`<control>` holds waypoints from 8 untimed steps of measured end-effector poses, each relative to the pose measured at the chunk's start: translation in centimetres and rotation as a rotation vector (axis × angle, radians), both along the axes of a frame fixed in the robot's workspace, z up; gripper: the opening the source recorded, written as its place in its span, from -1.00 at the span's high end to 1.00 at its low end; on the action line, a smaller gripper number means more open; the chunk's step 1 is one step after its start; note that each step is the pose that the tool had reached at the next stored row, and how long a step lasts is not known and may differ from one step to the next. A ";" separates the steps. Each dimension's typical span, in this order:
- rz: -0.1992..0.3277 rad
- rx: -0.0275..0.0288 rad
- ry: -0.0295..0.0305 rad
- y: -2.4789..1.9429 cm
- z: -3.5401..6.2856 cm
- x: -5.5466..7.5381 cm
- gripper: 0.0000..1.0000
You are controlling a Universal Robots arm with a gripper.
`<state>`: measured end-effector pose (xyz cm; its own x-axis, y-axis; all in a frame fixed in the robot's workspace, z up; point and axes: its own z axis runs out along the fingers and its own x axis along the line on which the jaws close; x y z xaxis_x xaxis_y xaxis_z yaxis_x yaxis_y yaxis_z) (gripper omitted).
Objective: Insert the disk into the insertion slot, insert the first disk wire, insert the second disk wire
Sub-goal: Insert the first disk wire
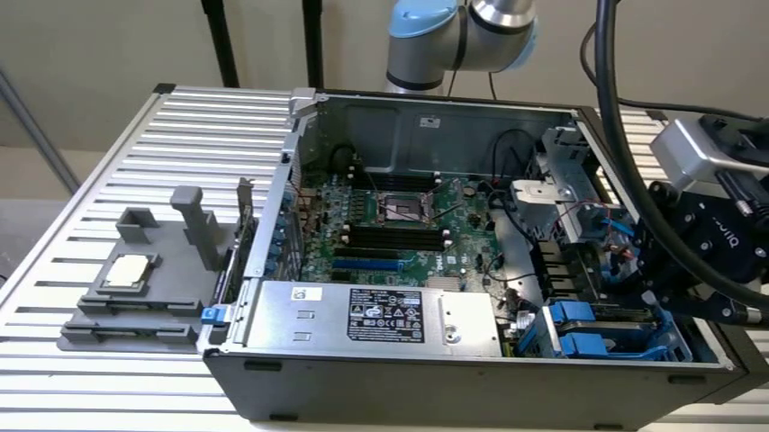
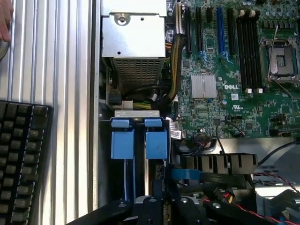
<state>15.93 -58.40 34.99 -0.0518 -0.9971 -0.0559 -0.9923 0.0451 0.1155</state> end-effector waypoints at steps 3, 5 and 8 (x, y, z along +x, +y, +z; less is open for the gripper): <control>-0.001 -0.0220 0.0006 0.33 -0.05 0.0 0.67; -0.002 -0.0348 0.0013 0.52 -0.09 0.0 0.67; -0.005 -0.0469 0.0025 0.70 -0.15 0.1 0.67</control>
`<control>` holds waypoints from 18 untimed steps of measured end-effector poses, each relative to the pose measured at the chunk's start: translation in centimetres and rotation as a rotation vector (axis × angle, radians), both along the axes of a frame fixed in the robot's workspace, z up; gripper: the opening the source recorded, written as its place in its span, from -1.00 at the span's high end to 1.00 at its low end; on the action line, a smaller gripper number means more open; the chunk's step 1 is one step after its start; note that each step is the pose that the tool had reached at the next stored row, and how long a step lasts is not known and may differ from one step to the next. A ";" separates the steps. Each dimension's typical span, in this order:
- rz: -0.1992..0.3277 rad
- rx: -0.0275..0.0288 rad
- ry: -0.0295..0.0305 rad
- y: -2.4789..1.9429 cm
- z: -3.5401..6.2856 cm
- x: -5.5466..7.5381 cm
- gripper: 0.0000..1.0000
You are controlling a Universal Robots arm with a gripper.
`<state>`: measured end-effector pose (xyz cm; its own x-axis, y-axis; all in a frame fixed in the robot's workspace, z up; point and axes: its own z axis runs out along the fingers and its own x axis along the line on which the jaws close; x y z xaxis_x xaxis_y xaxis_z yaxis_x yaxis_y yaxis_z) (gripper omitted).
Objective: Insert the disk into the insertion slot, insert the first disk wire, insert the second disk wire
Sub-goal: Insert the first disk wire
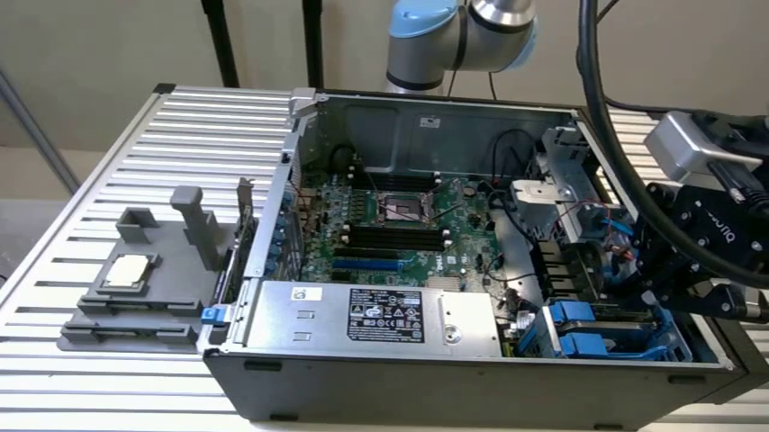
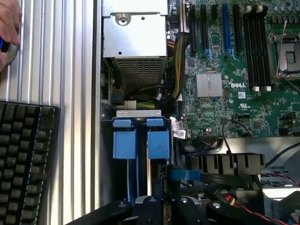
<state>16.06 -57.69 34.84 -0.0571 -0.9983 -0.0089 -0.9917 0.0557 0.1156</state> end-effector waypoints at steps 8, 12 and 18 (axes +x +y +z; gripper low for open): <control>-0.015 -0.0173 0.0030 0.24 -0.19 0.2 0.67; -0.021 -0.0242 0.0042 0.36 -0.29 0.2 0.67; -0.025 -0.0277 0.0049 0.61 -0.42 0.3 0.67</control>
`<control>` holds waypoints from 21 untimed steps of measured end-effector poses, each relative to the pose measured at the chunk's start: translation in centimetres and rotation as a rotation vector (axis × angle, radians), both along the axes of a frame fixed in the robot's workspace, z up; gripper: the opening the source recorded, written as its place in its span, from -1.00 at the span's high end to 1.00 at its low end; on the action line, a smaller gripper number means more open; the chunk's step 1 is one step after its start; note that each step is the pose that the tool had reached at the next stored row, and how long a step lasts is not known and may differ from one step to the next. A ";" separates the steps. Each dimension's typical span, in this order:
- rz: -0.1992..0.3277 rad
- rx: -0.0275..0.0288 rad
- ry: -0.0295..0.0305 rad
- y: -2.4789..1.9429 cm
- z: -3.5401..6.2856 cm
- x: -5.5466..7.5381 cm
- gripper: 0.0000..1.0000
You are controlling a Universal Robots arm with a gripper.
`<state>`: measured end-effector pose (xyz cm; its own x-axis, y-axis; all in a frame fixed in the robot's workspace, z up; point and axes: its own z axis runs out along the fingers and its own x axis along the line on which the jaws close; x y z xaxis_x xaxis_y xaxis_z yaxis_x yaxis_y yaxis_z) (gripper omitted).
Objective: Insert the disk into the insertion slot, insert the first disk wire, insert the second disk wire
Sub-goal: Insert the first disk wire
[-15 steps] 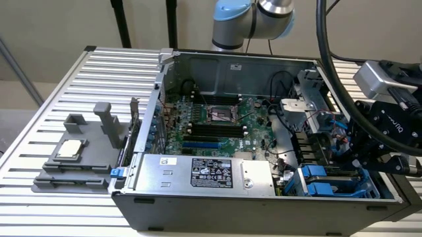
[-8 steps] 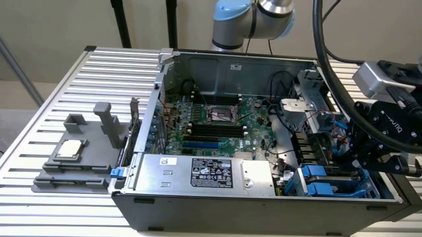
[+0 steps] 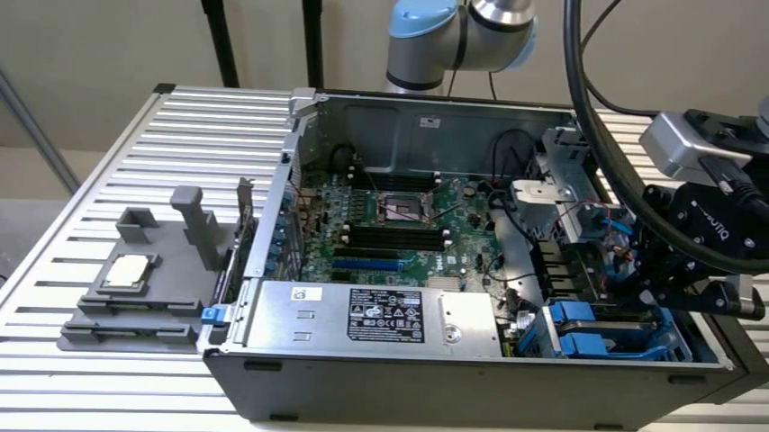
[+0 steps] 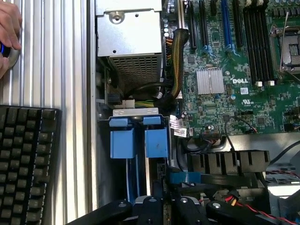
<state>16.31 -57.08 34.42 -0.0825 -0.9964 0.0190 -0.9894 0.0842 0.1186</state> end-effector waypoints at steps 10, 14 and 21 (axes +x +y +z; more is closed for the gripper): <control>-0.001 -0.0039 0.0009 0.08 -0.17 0.2 0.67; -0.001 -0.0046 0.0011 0.08 -0.24 0.2 0.67; -0.001 -0.0051 0.0025 0.08 -0.29 0.2 0.67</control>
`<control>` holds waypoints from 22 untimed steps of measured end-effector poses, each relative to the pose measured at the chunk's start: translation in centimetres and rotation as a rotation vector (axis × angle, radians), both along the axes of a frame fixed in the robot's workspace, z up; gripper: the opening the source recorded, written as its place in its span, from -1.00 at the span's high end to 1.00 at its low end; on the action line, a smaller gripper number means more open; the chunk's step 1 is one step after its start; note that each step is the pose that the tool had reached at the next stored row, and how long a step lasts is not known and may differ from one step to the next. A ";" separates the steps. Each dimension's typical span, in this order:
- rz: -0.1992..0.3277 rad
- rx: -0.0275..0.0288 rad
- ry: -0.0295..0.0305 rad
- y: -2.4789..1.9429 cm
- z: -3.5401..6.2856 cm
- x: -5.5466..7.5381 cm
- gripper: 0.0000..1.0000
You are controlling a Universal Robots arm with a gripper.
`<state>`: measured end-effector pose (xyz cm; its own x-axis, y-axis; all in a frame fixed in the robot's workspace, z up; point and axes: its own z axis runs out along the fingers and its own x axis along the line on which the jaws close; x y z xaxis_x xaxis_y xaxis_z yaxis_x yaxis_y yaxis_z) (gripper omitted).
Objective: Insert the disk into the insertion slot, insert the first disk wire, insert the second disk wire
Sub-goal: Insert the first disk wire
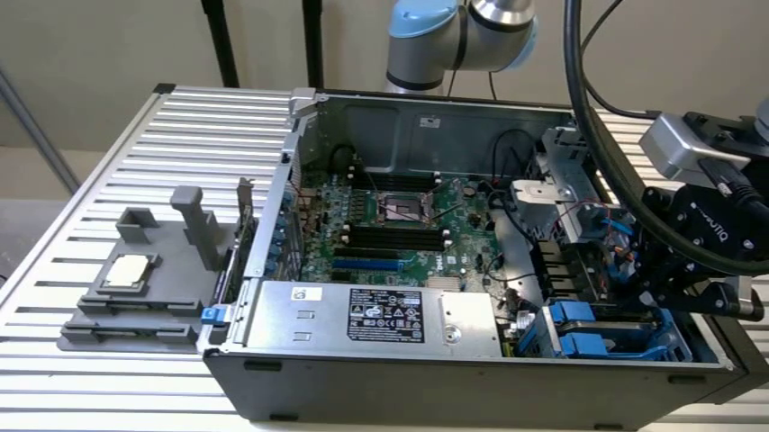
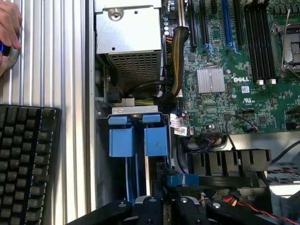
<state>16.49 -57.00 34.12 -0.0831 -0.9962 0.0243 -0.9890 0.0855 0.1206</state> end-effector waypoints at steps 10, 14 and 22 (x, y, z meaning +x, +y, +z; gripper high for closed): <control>0.000 -0.0004 0.0028 0.07 0.01 -0.1 0.67; 0.000 -0.0005 0.0028 0.16 0.11 -0.1 0.67; -0.001 -0.0007 0.0028 0.16 0.02 -0.1 0.67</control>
<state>16.44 -56.84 34.14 -0.0839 -0.9962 0.0253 -0.9886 0.0864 0.1233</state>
